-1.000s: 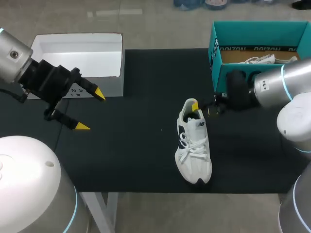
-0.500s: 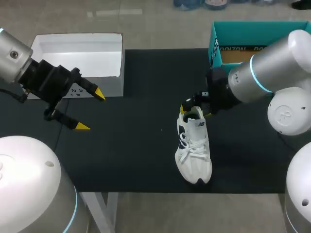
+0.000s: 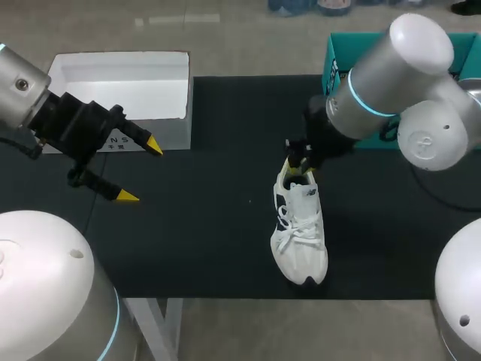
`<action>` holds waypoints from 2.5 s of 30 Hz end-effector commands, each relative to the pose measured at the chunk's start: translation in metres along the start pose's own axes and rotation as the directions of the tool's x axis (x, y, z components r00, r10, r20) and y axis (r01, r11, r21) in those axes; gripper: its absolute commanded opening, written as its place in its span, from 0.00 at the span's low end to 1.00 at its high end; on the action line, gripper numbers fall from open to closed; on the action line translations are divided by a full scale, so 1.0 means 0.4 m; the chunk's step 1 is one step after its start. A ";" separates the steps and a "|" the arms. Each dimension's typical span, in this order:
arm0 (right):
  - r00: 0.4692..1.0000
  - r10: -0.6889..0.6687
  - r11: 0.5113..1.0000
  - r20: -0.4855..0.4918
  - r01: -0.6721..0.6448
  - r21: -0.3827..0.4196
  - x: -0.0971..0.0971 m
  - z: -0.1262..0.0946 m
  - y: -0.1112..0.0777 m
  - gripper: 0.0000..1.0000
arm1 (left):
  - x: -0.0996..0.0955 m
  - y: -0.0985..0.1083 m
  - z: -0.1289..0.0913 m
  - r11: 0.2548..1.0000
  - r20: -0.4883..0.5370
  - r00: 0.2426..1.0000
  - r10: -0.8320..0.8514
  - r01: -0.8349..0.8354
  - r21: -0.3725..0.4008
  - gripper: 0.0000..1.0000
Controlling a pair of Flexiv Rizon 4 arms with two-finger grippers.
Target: Take the shoe out of the shoebox, open the shoe tongue, remove and reinsert the insole, then place the shoe into the shoebox
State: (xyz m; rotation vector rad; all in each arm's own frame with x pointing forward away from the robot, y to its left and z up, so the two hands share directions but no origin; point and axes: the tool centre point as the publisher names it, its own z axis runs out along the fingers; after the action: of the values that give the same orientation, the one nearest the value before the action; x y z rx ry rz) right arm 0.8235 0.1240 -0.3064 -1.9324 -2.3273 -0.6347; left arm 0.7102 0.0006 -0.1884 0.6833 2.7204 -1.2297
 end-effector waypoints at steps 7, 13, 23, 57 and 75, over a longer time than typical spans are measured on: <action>0.993 0.009 0.999 0.116 -0.015 0.053 0.001 0.071 -0.043 0.00 | 0.000 -0.001 -0.002 1.000 -0.003 1.000 -0.001 0.001 -0.003 1.00; 0.991 0.021 0.997 0.134 -0.030 0.067 -0.023 0.134 -0.062 0.00 | 0.000 -0.001 -0.002 1.000 -0.003 1.000 -0.001 0.001 -0.003 1.00; 0.991 0.042 0.995 0.129 -0.053 0.080 -0.051 0.225 -0.080 0.00 | 0.000 -0.001 -0.002 1.000 -0.003 1.000 -0.001 0.001 -0.003 1.00; 0.981 -0.029 0.995 0.194 0.011 0.096 -0.095 0.185 -0.001 0.00 | 0.000 -0.001 -0.002 1.000 -0.003 1.000 -0.001 0.001 -0.003 1.00; 0.973 -0.037 0.988 0.228 0.002 0.154 -0.103 0.127 -0.029 0.00 | 0.000 -0.001 -0.002 1.000 -0.003 1.000 -0.001 0.001 -0.003 1.00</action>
State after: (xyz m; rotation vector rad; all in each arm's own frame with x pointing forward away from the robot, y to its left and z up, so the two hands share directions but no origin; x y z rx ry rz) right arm 0.8380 0.1060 -0.3881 -2.0050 -2.4364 -0.2425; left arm 0.7101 0.0006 -0.1884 0.6834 2.7204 -1.2297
